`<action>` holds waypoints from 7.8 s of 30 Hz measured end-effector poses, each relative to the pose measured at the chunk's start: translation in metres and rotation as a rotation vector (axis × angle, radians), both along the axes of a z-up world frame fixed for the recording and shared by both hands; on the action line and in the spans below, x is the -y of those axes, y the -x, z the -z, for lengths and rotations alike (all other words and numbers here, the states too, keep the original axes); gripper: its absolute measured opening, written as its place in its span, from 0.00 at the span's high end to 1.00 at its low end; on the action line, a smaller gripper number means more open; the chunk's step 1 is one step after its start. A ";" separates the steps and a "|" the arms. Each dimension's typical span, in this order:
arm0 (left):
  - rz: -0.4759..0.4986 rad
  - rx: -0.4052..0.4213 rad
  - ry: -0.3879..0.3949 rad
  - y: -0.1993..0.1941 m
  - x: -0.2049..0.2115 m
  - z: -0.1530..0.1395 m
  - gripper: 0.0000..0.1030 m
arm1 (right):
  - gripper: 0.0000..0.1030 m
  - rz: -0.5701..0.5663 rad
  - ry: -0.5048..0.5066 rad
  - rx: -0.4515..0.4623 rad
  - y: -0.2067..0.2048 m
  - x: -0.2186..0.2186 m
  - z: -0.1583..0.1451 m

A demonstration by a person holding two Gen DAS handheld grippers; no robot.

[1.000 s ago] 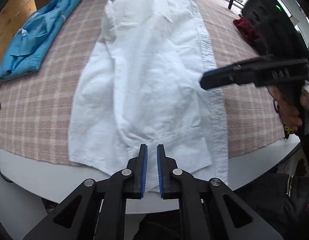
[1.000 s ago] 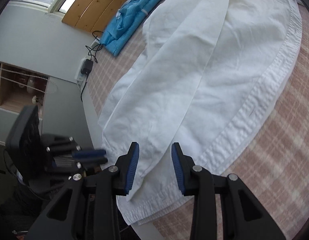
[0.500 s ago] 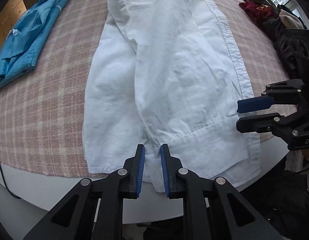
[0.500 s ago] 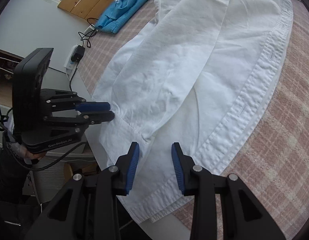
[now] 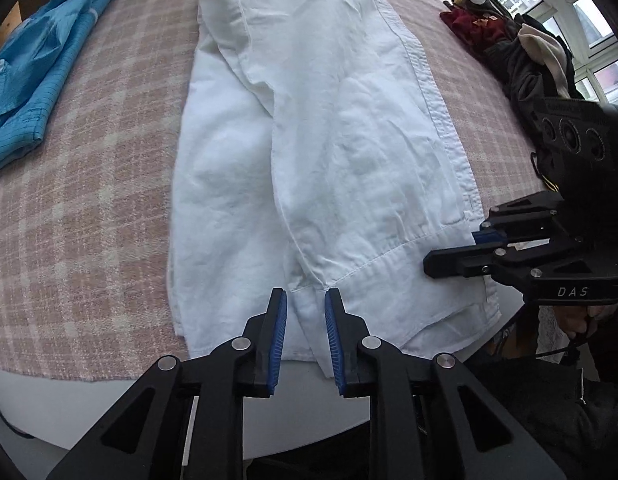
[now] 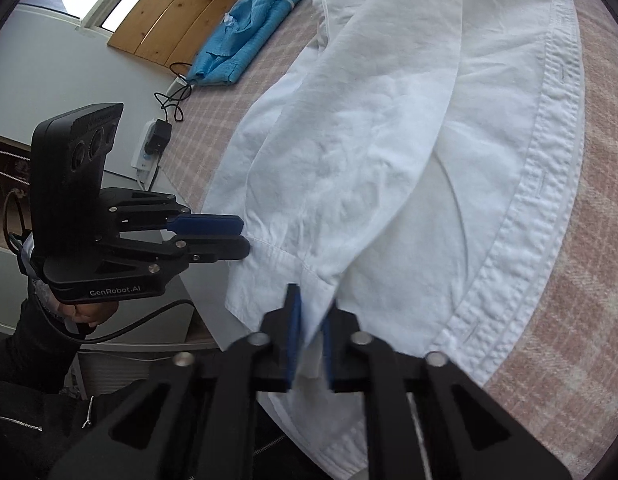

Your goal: Fold clothes

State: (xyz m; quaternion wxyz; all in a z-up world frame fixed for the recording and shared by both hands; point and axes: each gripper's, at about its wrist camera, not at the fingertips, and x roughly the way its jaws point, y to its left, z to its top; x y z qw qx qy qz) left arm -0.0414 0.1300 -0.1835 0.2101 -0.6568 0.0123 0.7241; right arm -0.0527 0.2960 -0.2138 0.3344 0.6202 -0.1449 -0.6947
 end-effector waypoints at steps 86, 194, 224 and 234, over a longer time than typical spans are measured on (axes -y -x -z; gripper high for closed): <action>0.353 -0.278 0.020 0.255 -0.062 -0.039 0.69 | 0.92 -0.057 -0.136 -0.125 0.403 -0.027 -0.018; 0.084 -0.027 -0.019 0.010 0.031 0.023 0.65 | 0.62 0.526 -0.209 -0.059 -0.070 -0.083 -0.003; 0.189 0.014 -0.270 0.020 0.042 -0.016 0.95 | 0.94 0.676 0.180 0.026 -0.078 -0.082 -0.025; 0.078 -0.073 -0.379 0.077 0.051 -0.059 0.96 | 0.96 0.796 0.409 -0.010 -0.032 -0.114 -0.057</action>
